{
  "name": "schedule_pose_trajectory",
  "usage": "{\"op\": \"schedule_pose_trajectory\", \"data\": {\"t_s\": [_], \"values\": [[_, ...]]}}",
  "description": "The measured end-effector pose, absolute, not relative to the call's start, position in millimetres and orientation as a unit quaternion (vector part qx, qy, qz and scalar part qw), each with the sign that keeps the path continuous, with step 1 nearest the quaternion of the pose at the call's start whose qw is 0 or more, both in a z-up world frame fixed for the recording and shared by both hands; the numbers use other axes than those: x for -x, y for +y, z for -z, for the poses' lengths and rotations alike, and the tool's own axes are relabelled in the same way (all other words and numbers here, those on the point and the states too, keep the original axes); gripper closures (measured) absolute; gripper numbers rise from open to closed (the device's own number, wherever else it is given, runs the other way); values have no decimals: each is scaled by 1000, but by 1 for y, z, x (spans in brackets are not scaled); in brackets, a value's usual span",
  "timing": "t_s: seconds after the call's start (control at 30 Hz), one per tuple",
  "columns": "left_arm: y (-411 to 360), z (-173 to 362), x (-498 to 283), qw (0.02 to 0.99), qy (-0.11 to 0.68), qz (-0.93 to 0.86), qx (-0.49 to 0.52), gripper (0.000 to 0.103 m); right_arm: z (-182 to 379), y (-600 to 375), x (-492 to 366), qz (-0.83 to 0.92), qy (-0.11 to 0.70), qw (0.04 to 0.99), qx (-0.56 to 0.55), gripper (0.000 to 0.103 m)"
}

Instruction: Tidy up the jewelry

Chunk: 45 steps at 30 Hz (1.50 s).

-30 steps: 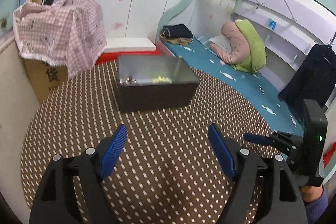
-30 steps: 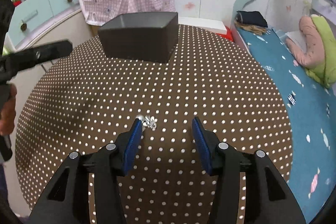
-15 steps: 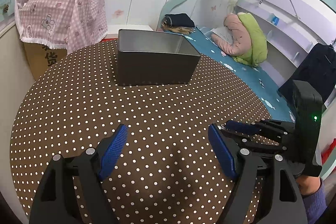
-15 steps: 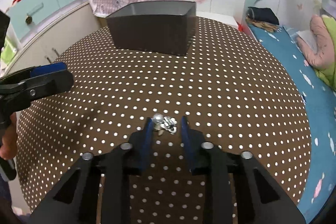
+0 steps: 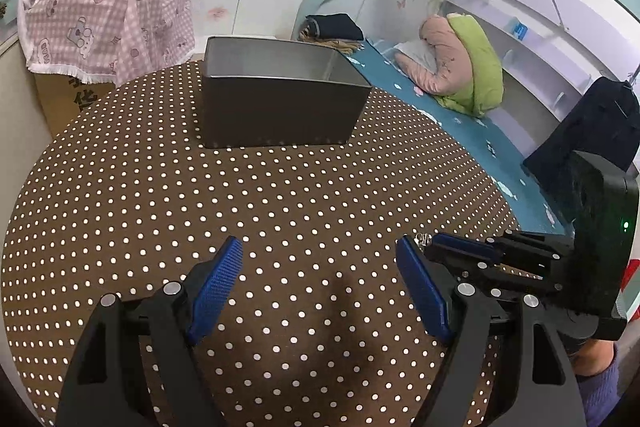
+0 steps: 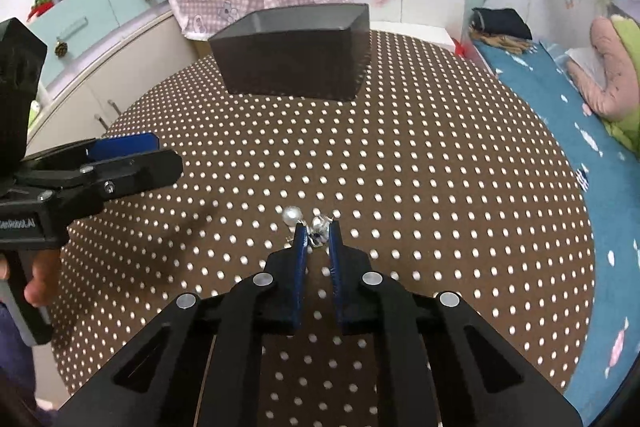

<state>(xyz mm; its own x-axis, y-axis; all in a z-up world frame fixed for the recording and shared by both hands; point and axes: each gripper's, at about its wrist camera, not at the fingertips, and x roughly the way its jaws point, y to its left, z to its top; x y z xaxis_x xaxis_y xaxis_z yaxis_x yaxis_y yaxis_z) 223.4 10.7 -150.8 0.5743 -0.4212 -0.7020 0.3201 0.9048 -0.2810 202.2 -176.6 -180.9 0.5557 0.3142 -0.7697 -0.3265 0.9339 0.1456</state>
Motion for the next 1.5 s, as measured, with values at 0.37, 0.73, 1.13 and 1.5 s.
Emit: {"op": "schedule_pose_trajectory", "data": {"t_s": [0.37,0.73,1.13,1.5], "values": [[0,154,-223,881,417,217,55,26,177,-187,-195,-174,424,889,-5,72],[9,154,-218,881,417,214,65,26,182,-171,-208,-189,438,879,27,67],[9,157,-221,878,421,220,64,26,182,-158,-221,-194,439,875,59,87],[-32,164,-233,863,431,261,44,26,181,-194,-203,-169,435,884,17,87]]}}
